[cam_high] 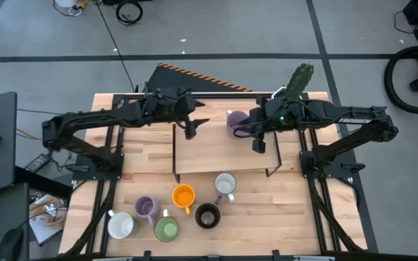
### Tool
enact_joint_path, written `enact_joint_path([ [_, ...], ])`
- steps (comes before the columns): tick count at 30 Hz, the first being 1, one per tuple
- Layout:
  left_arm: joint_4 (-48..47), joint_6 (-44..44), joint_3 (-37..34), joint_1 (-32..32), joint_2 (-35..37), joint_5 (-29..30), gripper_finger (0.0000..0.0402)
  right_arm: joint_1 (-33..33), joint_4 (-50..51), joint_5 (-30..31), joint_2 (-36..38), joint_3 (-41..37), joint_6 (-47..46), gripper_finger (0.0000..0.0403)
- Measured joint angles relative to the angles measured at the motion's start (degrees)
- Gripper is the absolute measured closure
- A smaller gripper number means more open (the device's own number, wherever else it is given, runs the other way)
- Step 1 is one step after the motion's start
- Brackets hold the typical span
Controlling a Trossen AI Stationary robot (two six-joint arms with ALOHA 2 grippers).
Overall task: Place coffee mugs
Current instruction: Put the light blue cup on the shelf
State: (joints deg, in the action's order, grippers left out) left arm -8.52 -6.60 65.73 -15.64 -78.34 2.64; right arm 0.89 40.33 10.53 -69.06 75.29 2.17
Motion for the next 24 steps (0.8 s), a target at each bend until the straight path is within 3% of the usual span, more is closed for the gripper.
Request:
enact_joint_path([
  [5,-8.15,2.63,-0.02,2.93,5.02,1.03,0.0109,-0.57,-1.89,-0.14,-0.17,0.02,-0.39,0.0312],
  [12,-17.65,7.58,-0.01,9.34,8.95,8.44,0.0112,-2.13,-2.36,-0.22,-0.15,0.02,-1.22,0.0312],
  [21,-21.49,12.51,-0.04,19.22,12.05,0.58,0.0116,-6.26,-5.51,-0.94,-0.2,0.02,-2.33,0.0312],
  [24,-23.16,14.17,0.0,25.9,12.57,7.74,0.0116,-7.9,-5.58,-0.31,-0.2,0.02,-2.62,0.0312],
])
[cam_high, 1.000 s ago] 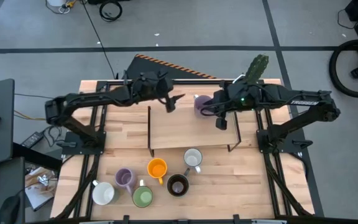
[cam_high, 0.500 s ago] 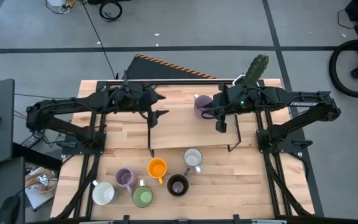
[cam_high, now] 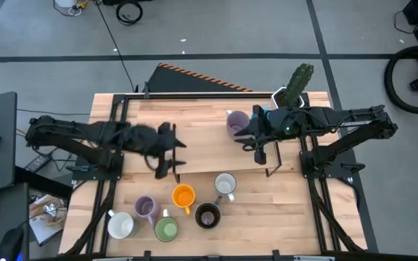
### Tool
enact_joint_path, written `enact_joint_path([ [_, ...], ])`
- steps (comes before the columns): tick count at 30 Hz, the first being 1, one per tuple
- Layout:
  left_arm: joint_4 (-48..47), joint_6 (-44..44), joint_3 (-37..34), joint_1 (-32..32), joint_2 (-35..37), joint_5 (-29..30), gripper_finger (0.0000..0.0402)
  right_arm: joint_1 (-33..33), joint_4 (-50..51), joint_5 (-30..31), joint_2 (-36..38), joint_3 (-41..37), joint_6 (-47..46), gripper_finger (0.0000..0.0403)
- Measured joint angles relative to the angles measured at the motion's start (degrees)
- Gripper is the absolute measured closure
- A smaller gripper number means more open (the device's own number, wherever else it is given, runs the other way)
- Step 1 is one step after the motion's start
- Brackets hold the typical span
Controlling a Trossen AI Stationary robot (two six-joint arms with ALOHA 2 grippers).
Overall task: Place coffee mugs
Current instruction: Put the light blue cup on the shelf
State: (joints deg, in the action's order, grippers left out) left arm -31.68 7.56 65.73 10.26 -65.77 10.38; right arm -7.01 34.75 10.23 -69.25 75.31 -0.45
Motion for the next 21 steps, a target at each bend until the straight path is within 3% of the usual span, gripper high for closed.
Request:
enact_joint_path([
  [4,-4.97,5.14,-0.02,8.53,0.15,10.62,0.0116,-1.17,-0.95,0.43,0.02,-1.09,-0.38,0.0312],
  [13,-16.94,30.81,-0.04,26.03,0.21,7.99,0.0116,-2.59,-1.91,0.14,-0.02,-3.77,-1.06,0.0312],
  [21,-16.96,51.61,-0.45,38.25,0.05,13.24,0.0116,-5.07,-3.41,0.12,0.0,-5.86,2.73,0.0312],
])
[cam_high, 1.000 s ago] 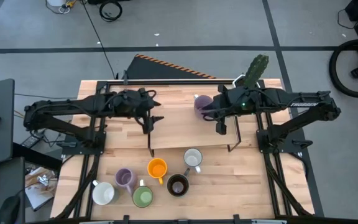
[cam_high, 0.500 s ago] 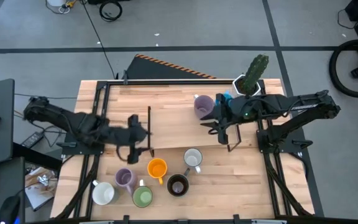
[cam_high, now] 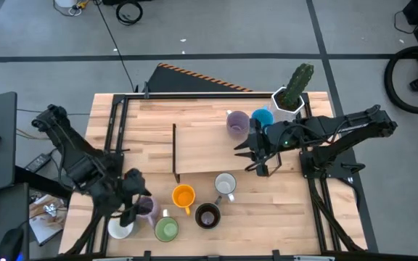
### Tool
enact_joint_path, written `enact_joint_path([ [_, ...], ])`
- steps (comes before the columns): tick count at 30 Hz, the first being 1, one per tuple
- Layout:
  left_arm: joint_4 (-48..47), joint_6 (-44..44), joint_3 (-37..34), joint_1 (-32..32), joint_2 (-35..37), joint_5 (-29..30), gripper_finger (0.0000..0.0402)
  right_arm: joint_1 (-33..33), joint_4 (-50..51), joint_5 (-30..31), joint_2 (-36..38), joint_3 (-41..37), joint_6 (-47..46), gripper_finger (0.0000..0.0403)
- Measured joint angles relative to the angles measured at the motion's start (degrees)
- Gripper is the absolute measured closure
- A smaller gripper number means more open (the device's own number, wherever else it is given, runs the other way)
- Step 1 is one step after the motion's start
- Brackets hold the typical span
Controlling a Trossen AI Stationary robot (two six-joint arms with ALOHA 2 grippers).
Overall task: Place coffee mugs
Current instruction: Put the light blue cup on the shelf
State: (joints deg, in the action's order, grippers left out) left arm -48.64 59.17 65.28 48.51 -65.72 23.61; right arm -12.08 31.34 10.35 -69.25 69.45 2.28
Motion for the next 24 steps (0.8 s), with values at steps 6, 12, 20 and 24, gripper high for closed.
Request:
enact_joint_path([
  [6,-1.39,14.62,-2.96,5.02,-0.81,2.04,0.0116,-0.21,-4.16,0.0,0.0,-4.32,1.23,0.0312],
  [12,-1.89,27.33,-3.85,7.9,-1.04,-2.49,0.0116,-2.05,-6.1,0.12,0.0,-6.14,0.51,0.0312],
  [20,-2.55,31.7,-3.76,7.02,-1.48,-6.4,0.0116,-3.71,-6.2,2.02,0.0,-6.14,1.24,0.0312],
  [24,-8.16,31.15,-3.74,4.8,-2.53,-11.49,0.0116,-3.37,-6.24,2.12,0.0,-6.14,1.83,0.0312],
])
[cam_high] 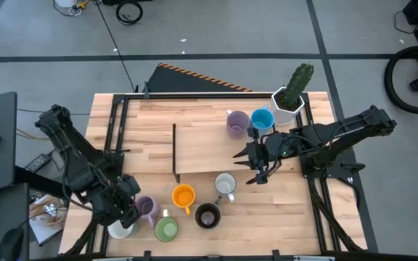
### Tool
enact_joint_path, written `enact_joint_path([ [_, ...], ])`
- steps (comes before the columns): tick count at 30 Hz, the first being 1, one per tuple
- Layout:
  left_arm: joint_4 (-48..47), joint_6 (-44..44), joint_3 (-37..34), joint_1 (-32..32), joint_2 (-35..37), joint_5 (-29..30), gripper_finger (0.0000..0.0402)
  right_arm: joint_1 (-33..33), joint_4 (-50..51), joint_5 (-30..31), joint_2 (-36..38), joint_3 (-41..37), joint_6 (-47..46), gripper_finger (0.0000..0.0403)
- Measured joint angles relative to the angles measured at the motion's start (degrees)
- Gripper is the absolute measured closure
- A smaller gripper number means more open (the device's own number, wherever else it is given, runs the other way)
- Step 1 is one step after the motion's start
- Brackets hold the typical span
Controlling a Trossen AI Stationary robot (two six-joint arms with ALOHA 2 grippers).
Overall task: Place coffee mugs
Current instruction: Put the light blue cup on the shelf
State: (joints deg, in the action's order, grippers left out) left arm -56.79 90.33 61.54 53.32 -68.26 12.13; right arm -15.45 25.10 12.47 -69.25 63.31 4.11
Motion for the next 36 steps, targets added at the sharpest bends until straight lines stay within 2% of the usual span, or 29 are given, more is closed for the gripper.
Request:
enact_joint_path([
  [3,-3.52,-0.93,-0.02,-2.19,-0.01,-4.45,0.0116,0.59,-0.2,0.0,0.0,0.0,0.03,0.0312],
  [9,-3.59,-1.56,0.02,-4.02,0.16,-14.26,0.0116,1.79,-0.19,-0.02,0.0,0.0,0.34,0.0312],
  [16,-3.36,7.37,0.04,-1.3,0.18,-21.3,0.0116,3.57,1.12,-0.09,0.0,0.0,0.62,0.0312],
  [26,6.32,18.69,0.07,1.46,0.12,-21.3,0.0116,5.6,2.57,-2.05,0.0,0.0,0.44,0.0312],
  [29,9.62,21.15,0.08,2.52,-0.32,-18.5,0.0116,5.6,2.54,-2.08,0.0,0.0,0.58,0.0312],
  [36,23.35,20.28,0.34,3.2,-4.7,-15.73,0.0116,5.72,2.47,-2.12,0.0,0.0,0.79,0.0312],
])
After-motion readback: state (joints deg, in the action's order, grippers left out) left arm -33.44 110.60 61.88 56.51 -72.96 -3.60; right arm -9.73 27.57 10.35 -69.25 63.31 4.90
